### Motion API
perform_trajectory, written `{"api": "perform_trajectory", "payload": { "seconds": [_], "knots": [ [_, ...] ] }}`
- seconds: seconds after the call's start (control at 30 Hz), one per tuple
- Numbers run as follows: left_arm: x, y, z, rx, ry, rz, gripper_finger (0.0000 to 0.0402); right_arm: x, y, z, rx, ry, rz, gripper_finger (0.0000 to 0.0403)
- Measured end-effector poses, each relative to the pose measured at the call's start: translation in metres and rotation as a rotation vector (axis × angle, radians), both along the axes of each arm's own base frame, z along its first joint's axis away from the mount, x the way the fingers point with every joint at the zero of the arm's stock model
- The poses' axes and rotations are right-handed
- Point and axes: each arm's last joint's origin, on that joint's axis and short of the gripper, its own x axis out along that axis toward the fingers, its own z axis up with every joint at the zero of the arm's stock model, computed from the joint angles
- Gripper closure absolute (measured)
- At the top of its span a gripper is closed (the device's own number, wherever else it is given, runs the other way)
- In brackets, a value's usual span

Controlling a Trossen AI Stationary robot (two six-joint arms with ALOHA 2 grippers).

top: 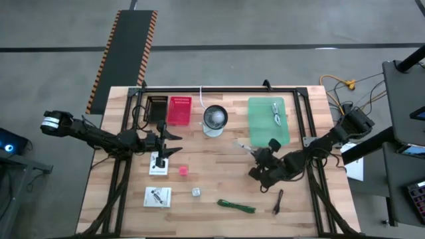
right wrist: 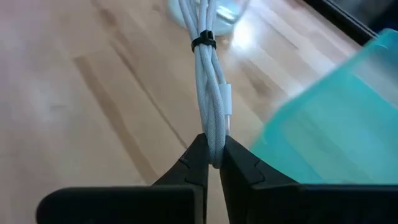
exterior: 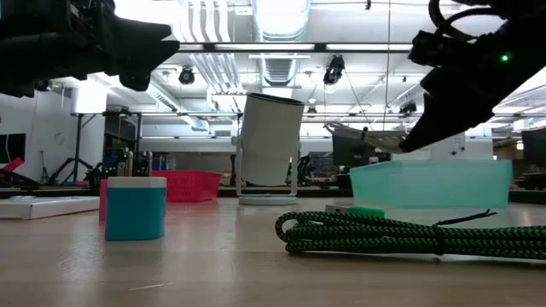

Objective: Pick and place items into bin
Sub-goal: Put the white charger cable into the green bin

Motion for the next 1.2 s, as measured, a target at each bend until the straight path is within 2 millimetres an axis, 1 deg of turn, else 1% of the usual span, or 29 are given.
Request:
{"api": "perform_trajectory", "payload": {
  "seconds": [0.23,0.4,0.6,0.8,0.97,1.2],
  "knots": [
    [0.0,0.0,0.0,0.0,0.0,0.0,0.023,-0.002,-0.002,0.003,-0.026,-0.044,-0.049,0.039],
    [0.0,0.0,0.0,0.0,0.0,0.0,0.023,-0.006,-0.006,0.012,-0.073,-0.085,-0.072,0.039],
    [0.0,0.0,0.0,0.0,0.0,0.0,0.023,-0.013,-0.019,0.027,-0.081,-0.105,-0.117,0.039],
    [0.0,0.0,0.0,0.0,0.0,0.0,0.023,-0.02,-0.035,0.037,-0.093,-0.083,-0.172,0.039],
    [0.0,0.0,0.0,0.0,0.0,0.0,0.023,-0.02,-0.044,0.039,-0.088,-0.087,-0.222,0.039],
    [0.0,0.0,0.0,0.0,0.0,0.0,0.023,-0.022,-0.057,0.035,-0.082,-0.074,-0.322,0.039]
  ]
}}
